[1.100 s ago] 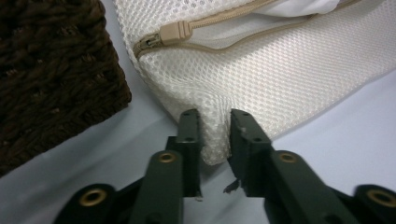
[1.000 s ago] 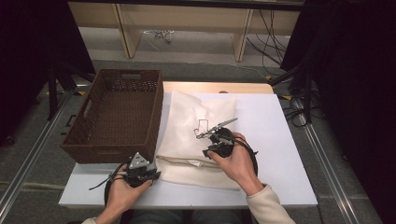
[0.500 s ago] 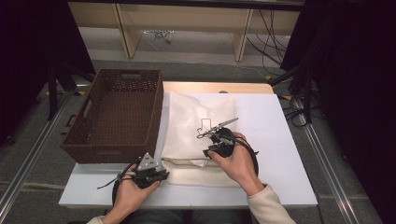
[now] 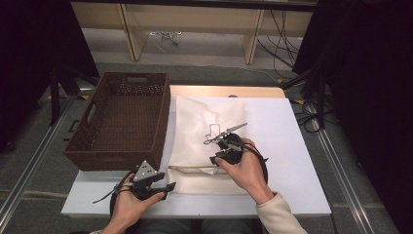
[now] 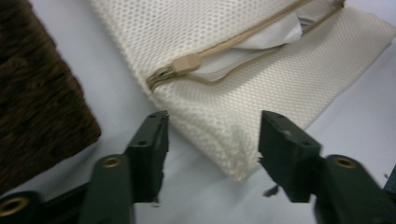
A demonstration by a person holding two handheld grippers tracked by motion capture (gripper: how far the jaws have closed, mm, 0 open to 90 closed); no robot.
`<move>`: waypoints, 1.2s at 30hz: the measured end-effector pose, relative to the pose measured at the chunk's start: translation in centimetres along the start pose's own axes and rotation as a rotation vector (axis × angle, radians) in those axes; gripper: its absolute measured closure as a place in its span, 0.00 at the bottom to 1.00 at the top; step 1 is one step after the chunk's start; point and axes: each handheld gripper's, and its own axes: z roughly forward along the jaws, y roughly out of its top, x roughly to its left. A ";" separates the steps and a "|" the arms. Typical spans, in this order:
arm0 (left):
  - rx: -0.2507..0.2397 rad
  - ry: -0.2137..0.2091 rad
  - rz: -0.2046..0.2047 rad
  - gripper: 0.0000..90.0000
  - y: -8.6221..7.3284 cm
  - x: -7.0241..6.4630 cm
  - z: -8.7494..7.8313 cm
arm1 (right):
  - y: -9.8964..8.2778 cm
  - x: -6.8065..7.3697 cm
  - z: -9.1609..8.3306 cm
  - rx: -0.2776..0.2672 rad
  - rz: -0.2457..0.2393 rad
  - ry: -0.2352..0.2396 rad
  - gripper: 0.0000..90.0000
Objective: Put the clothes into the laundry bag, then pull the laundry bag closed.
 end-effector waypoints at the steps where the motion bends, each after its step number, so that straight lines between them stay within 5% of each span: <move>1: -0.001 0.005 -0.004 0.39 -0.1 0.3 -0.3 | 0.1 0.0 -0.2 -0.012 0.014 0.008 0.75; 7: -0.047 -0.019 -0.012 0.34 0.1 0.1 -0.8 | 0.2 -0.4 -0.2 -0.020 0.028 -0.001 0.75; 16: -0.044 -0.012 0.002 0.32 0.2 0.0 -0.8 | 0.2 -0.5 0.0 -0.023 0.024 0.021 0.75; 21: -0.032 -0.005 -0.005 0.32 0.4 0.3 -0.6 | 0.3 0.2 0.8 -0.010 0.029 0.024 0.75; 36: -0.008 0.007 0.000 0.39 1.7 0.6 0.1 | 1.8 2.6 3.3 0.021 0.036 0.128 0.79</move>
